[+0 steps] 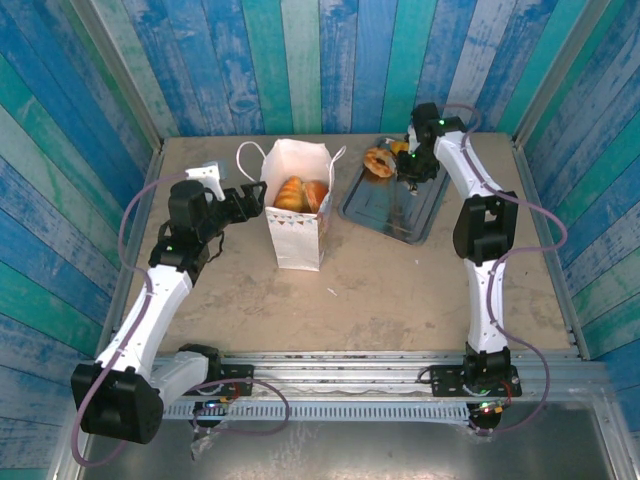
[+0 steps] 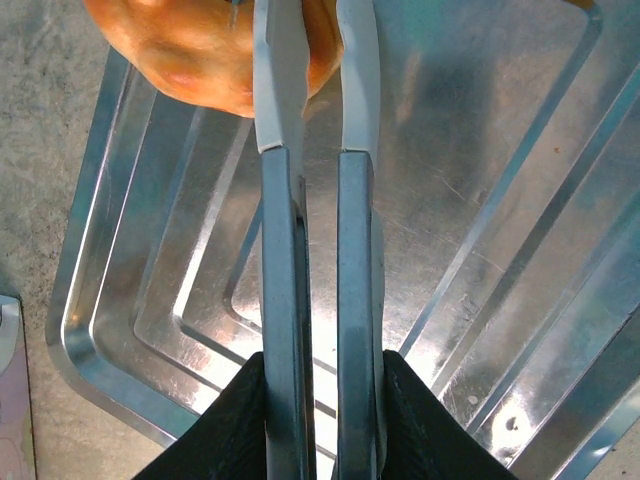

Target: Place the fake bread into the paper bag

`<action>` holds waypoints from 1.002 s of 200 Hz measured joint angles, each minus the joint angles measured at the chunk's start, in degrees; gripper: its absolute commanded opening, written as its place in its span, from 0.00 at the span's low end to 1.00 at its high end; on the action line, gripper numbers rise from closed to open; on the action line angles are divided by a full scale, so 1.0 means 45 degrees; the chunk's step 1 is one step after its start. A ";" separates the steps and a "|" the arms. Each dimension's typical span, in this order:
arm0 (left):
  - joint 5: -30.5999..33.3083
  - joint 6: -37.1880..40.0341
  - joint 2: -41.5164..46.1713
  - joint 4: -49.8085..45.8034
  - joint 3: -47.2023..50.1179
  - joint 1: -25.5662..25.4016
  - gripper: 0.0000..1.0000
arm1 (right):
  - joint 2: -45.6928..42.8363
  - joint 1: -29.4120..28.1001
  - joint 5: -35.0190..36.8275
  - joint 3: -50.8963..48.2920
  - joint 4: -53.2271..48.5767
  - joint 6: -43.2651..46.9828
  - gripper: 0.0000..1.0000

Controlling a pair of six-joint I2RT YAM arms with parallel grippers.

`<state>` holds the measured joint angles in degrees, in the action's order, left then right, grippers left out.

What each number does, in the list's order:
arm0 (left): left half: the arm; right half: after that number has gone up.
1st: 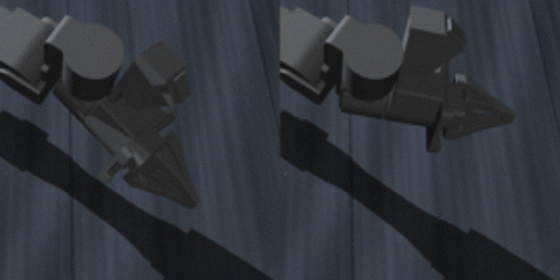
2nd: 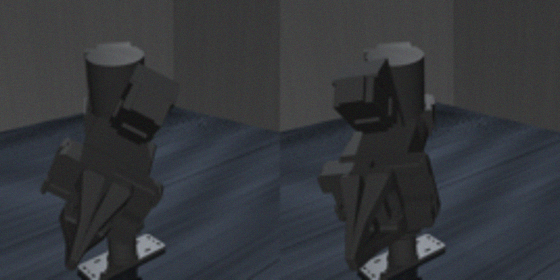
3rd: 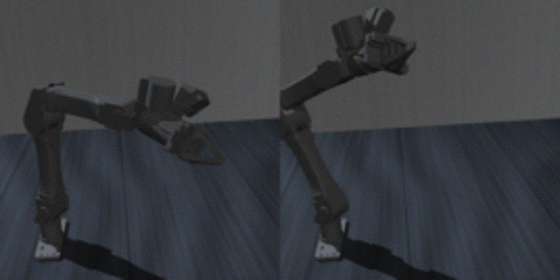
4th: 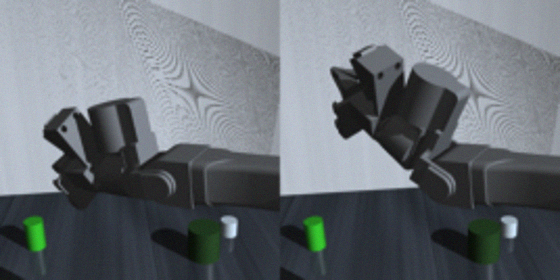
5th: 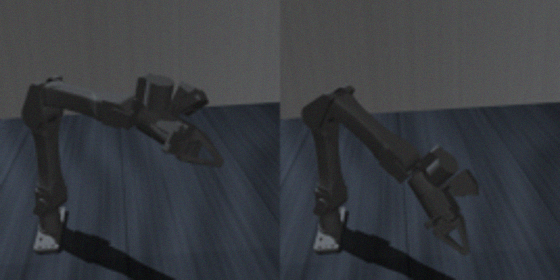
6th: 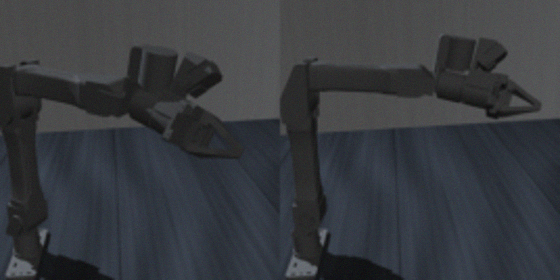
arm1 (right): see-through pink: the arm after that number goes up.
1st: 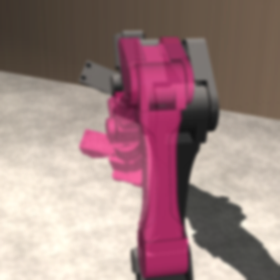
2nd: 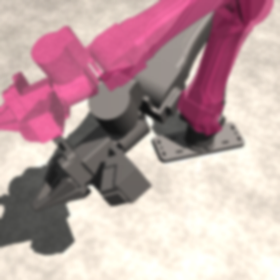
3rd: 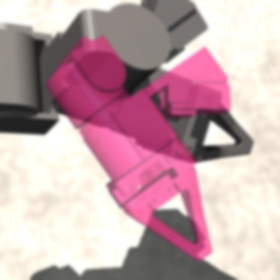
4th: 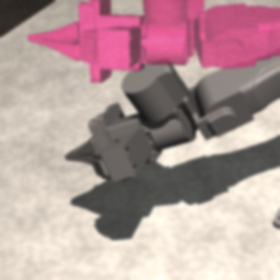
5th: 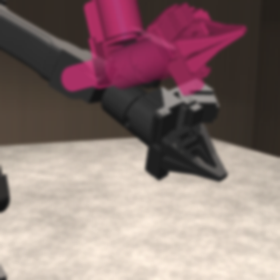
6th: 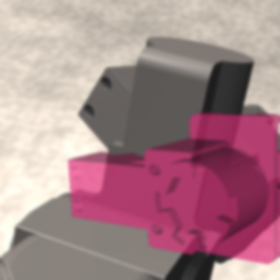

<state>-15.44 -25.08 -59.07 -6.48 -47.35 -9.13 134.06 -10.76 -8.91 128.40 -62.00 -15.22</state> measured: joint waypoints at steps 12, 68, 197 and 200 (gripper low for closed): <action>0.0073 -0.0005 0.0078 -0.0097 0.0000 0.0000 0.94 | -0.0374 0.0000 0.0126 -0.0403 -0.0068 0.0029 0.25; 0.0233 -0.0029 0.0743 -0.0578 -0.0170 0.0000 0.94 | -0.3886 -0.0107 0.0976 -0.3706 -0.0005 0.0194 0.25; -0.0185 -0.0554 -0.0053 -0.1438 -0.1263 0.0000 0.97 | -1.1166 -0.1341 0.2511 -0.7917 -0.0155 0.0622 0.27; -0.0199 -0.0597 -0.0102 -0.1438 -0.1263 0.0000 0.97 | -1.1322 -0.1384 0.2521 -0.7927 -0.0194 0.0612 0.27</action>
<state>-16.34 -27.77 -59.53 -12.95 -53.04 -9.13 83.11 -16.99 2.44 92.73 -62.87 -12.47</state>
